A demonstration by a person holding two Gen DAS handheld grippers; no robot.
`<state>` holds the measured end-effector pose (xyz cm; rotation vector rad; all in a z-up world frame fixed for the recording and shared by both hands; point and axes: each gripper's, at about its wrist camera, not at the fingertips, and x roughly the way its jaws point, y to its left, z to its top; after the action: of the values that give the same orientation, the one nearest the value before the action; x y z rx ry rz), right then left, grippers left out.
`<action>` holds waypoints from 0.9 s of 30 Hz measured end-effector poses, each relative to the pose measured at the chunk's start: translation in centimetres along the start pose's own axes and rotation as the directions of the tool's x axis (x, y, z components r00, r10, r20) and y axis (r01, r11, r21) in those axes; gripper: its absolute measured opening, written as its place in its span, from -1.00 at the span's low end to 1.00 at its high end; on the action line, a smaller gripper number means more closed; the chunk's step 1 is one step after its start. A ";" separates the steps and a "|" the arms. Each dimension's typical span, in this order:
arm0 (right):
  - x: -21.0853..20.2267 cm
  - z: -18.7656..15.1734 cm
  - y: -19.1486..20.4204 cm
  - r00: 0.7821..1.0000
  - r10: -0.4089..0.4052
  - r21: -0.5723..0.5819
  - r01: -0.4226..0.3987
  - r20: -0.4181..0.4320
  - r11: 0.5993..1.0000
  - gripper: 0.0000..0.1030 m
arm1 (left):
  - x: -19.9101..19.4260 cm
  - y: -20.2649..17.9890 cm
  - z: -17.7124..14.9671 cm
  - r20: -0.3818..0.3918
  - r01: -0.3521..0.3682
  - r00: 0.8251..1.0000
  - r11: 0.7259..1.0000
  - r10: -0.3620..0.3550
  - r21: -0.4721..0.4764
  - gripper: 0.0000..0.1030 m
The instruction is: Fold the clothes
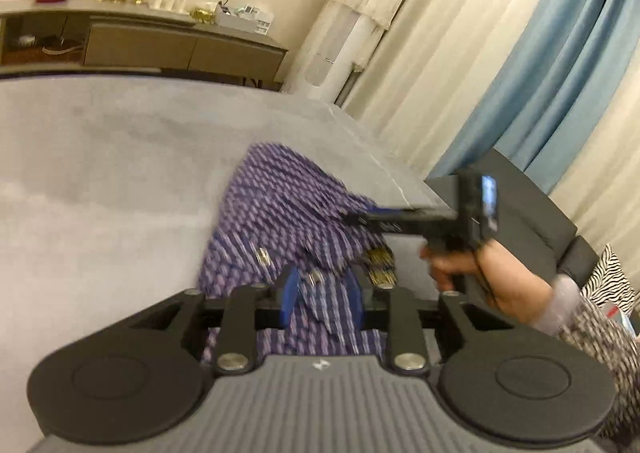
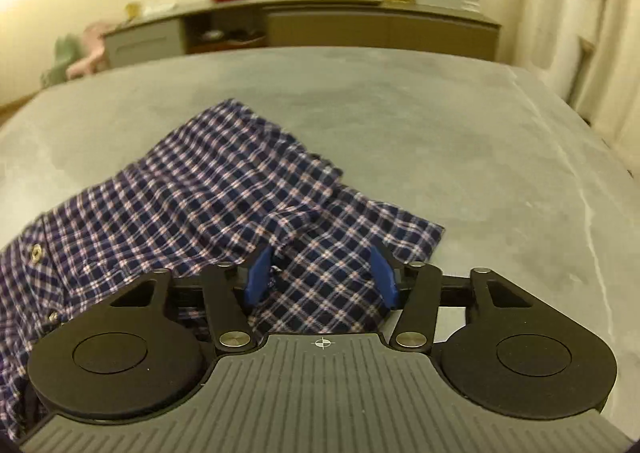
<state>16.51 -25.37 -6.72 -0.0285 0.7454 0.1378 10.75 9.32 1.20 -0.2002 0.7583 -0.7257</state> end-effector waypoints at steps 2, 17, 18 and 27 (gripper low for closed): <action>-1.7 0.0 -0.9 1.000 -0.016 0.034 0.015 0.025 0.999 0.11 | 1.7 -0.2 1.7 -0.023 -0.002 1.000 1.000 0.003 0.023 -0.23; 4.8 4.0 2.3 0.986 0.101 -0.079 -0.112 -0.133 0.991 0.33 | 14.3 6.4 3.7 -0.261 -0.253 0.933 0.967 0.247 0.008 -0.93; 6.2 5.1 3.3 0.984 0.130 -0.097 -0.142 -0.122 0.985 0.31 | 13.2 7.4 3.4 -0.245 -0.307 0.925 0.951 0.292 -0.026 -0.92; 8.2 13.5 9.9 0.932 0.362 0.113 -0.363 0.023 0.925 0.22 | 3.7 13.9 0.0 -0.187 -0.745 0.665 0.626 0.723 -0.231 -0.89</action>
<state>30.17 -13.63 -2.14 0.2217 0.7503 0.4483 19.92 17.24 -6.63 -0.1049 0.9300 0.1826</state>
